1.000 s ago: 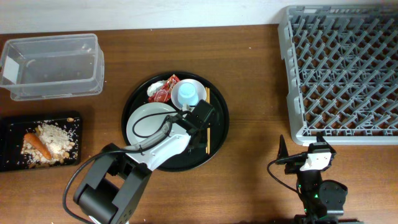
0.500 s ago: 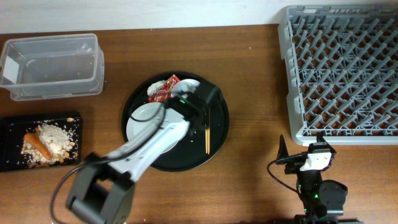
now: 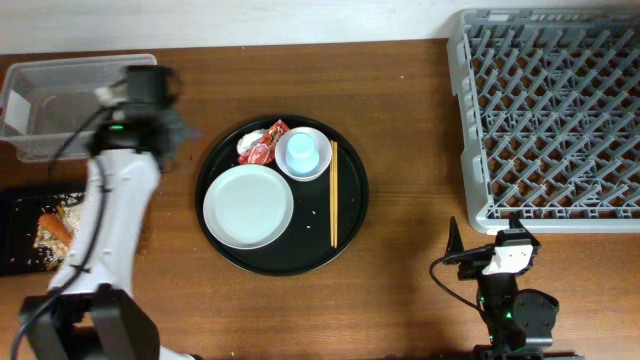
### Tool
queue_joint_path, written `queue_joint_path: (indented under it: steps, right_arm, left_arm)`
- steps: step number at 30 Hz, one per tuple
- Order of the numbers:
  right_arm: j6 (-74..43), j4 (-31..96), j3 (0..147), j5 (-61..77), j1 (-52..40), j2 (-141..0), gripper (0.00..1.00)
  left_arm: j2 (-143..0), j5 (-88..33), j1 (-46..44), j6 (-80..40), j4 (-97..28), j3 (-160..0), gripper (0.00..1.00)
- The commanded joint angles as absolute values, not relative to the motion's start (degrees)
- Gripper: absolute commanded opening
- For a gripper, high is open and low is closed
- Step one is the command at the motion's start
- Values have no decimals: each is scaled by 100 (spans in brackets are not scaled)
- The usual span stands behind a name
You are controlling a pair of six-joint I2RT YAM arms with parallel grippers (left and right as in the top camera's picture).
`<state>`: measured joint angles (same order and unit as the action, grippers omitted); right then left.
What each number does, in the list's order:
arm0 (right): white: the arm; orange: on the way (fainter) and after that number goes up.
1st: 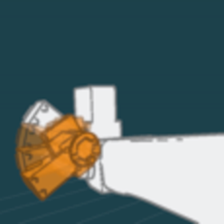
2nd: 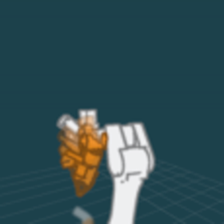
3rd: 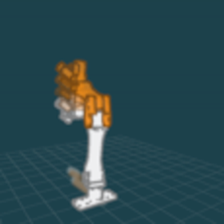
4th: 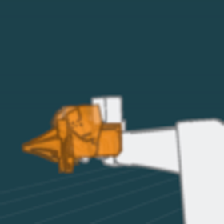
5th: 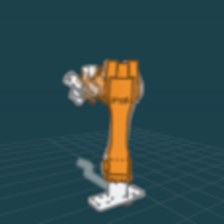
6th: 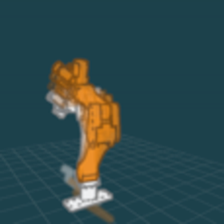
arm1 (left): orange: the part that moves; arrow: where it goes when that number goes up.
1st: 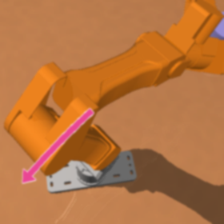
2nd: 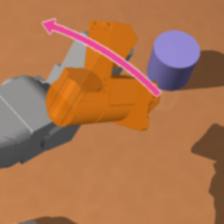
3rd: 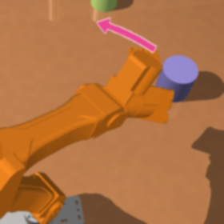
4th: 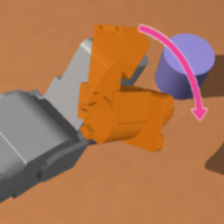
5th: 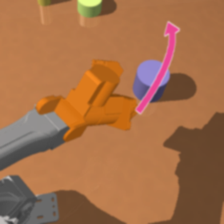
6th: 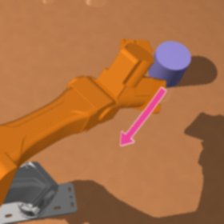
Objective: Sort waste into correct bins and load items into the dishwasher rack
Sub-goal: 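Carry the mushroom left and drop it onto the black tray, then move the left gripper back over the red wrapper and tissue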
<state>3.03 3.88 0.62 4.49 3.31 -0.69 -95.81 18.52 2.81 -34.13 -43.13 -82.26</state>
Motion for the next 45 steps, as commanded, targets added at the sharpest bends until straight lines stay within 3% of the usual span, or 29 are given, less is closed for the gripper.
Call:
queue_joint_path:
  steps: [1, 12, 32, 36, 37, 38, 45]
  right_arm:
    - [272, 414, 32, 425, 296, -25, 98]
    - [272, 414, 32, 423, 296, -25, 98]
    - [272, 414, 32, 423, 296, -25, 99]
    - [272, 414, 32, 423, 296, -25, 98]
    - [272, 414, 32, 423, 296, -25, 98]
    - [272, 414, 32, 423, 296, -25, 98]
    - [272, 414, 32, 423, 296, -25, 98]
  left_arm:
    - [-9813, 1885, 1238, -3688, -4283, -8261, 29]
    - [-10847, 1782, 2646, -3684, -4624, -8261, 29]
    - [-10919, 1734, 3151, -3684, -4967, -8254, 35]
    - [-10914, 1076, 3153, -3677, -4984, -8256, 34]
    - [-10890, 731, 3151, -3640, -4984, -8263, 25]
    - [-10822, 388, 3151, -3640, -4987, -8267, 21]
    - [-9872, -1092, 3140, -3640, -4910, -8270, 25]
